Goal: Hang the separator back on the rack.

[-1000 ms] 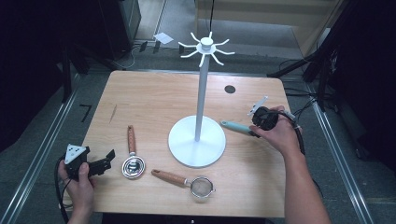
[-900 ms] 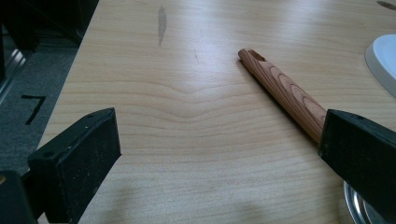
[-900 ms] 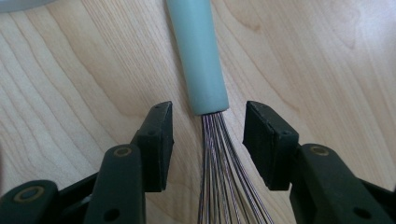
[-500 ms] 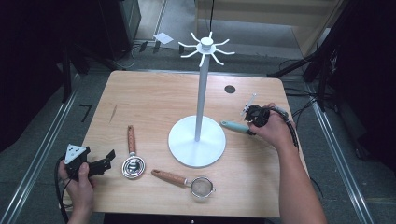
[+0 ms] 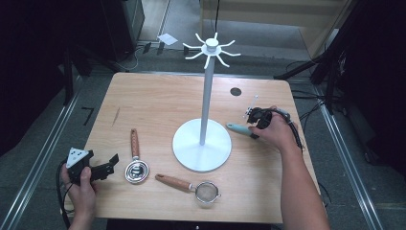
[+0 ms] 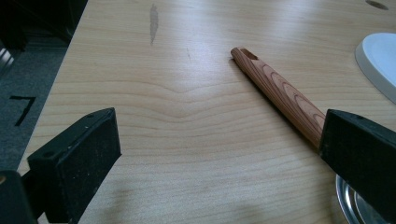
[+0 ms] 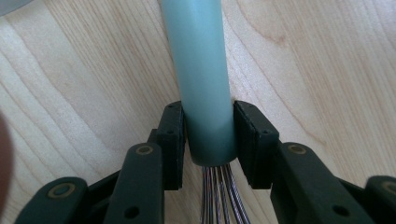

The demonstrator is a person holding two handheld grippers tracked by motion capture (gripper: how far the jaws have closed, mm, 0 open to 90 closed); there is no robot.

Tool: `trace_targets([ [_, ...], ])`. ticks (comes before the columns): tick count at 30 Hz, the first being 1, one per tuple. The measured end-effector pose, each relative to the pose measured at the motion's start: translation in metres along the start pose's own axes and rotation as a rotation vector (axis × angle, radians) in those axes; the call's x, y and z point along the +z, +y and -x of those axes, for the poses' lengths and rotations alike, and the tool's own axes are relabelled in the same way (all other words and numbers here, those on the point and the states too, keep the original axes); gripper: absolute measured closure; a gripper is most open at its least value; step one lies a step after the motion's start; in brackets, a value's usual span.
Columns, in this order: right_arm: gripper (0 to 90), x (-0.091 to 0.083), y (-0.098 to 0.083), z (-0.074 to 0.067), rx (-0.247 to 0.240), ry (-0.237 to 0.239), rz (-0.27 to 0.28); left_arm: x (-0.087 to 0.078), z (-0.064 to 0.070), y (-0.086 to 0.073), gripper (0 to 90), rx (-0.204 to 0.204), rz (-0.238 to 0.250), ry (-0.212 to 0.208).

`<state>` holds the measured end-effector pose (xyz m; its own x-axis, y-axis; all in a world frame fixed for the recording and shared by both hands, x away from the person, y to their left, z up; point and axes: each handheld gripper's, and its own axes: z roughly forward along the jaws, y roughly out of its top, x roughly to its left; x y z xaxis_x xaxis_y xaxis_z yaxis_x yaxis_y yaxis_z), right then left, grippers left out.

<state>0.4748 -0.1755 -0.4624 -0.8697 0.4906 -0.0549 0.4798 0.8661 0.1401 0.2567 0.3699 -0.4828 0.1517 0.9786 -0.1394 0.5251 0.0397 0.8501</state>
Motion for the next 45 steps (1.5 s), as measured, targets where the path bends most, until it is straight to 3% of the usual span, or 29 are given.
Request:
trace_targets([
  [5, 66.6, 0.001, 0.004, 0.001, -0.014, 0.008, -0.009, 0.000, 0.000, 0.000, 0.0, -0.004, 0.000, -0.004],
  [10, 65.4, 0.001, 0.003, 0.002, 0.025, 0.048, -0.010, 0.000, -0.001, 0.000, 0.0, -0.008, 0.002, -0.006],
  [23, 70.1, 0.001, 0.008, 0.001, 0.021, 0.044, -0.050, 0.000, -0.002, 0.000, 0.0, -0.020, 0.004, -0.013],
  [33, 71.0, 0.000, 0.004, -0.001, 0.076, 0.041, -0.024, 0.000, -0.002, 0.000, 0.0, -0.014, 0.003, -0.010],
  [45, 71.0, -0.003, -0.009, -0.011, 0.046, 0.040, 0.007, 0.000, -0.002, 0.000, 0.0, -0.016, 0.004, -0.012],
])
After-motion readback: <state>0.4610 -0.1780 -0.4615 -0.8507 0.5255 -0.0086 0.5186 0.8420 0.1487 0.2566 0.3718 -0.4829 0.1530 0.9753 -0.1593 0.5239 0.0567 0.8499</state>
